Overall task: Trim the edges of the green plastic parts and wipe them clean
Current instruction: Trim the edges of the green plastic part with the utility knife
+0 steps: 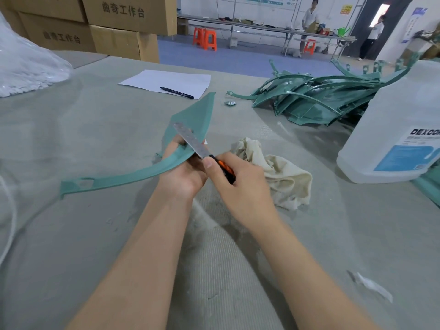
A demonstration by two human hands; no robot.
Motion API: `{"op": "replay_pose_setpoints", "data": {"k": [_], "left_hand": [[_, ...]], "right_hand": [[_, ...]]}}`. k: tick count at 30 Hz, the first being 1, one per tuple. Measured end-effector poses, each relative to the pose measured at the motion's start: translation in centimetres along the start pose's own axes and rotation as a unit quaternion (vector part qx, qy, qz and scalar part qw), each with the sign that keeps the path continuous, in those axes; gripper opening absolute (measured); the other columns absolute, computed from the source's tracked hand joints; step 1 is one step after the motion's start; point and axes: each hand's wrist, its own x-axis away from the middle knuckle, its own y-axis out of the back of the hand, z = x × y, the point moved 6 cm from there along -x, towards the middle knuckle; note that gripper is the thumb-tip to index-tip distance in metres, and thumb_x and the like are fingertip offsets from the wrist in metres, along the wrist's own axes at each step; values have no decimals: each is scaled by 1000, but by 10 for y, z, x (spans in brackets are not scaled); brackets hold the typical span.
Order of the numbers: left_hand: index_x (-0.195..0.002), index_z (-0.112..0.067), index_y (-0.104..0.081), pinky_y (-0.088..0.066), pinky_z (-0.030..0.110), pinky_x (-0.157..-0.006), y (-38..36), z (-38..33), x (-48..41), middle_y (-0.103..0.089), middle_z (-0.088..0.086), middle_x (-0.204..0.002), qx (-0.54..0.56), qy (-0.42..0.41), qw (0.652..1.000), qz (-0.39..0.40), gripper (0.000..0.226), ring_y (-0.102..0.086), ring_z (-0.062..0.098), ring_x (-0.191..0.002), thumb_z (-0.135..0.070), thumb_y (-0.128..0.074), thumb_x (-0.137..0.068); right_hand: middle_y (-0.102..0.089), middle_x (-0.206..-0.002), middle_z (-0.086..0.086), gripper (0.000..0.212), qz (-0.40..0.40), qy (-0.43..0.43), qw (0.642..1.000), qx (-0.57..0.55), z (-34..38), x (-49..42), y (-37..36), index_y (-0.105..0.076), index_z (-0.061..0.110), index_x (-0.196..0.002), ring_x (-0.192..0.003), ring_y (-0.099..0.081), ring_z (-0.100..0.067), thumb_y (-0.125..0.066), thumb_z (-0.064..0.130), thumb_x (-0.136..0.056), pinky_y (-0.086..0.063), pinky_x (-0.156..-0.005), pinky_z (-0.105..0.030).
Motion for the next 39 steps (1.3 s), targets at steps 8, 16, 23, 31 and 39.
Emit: {"op": "replay_pose_setpoints", "data": {"k": [8,16,23,31,39], "left_hand": [[-50,-7,-62,-42,17,-48,2,-2,-5,-51,-1,-54,-12,-2,997,82,56,-51,9,-43,-23,-42,-100],[-65,-11,-55,-44,17,-45,5,-11,-7,-51,-4,-55,28,-23,999,22,36,-50,8,-41,-23,-49,-99],[-74,-14,-47,-37,16,-47,5,-17,-3,-46,-4,-62,24,-76,996,-50,25,-44,5,-39,-19,-48,-99],[-79,-11,-52,-37,17,-44,16,-25,-7,-48,0,-64,70,-89,990,-80,18,-45,8,-38,-14,-49,-97],[-79,-11,-54,-37,18,-44,21,-26,-10,-53,0,-53,70,-87,990,-87,17,-46,10,-37,-14,-53,-95]], "right_hand": [[-49,-55,34,19,25,48,998,-8,12,11,-10,-68,33,-106,-51,-45,3,-55,42,-96,-33,-52,-13],[-46,-48,17,24,50,31,998,-16,16,13,-10,-49,44,-72,-49,-43,-5,-53,47,-95,-29,-49,-18],[-42,-51,9,30,84,46,995,-41,25,21,-18,-65,18,-89,-51,-42,-8,-53,45,-96,-28,-51,-21],[-55,-60,0,28,155,105,979,-76,50,44,-28,-64,15,-89,-54,-45,-13,-56,41,-95,-34,-54,-23],[-49,-58,9,14,280,159,934,-155,68,61,-26,-67,17,-85,-51,-43,-4,-62,28,-93,-33,-54,-14]]}}
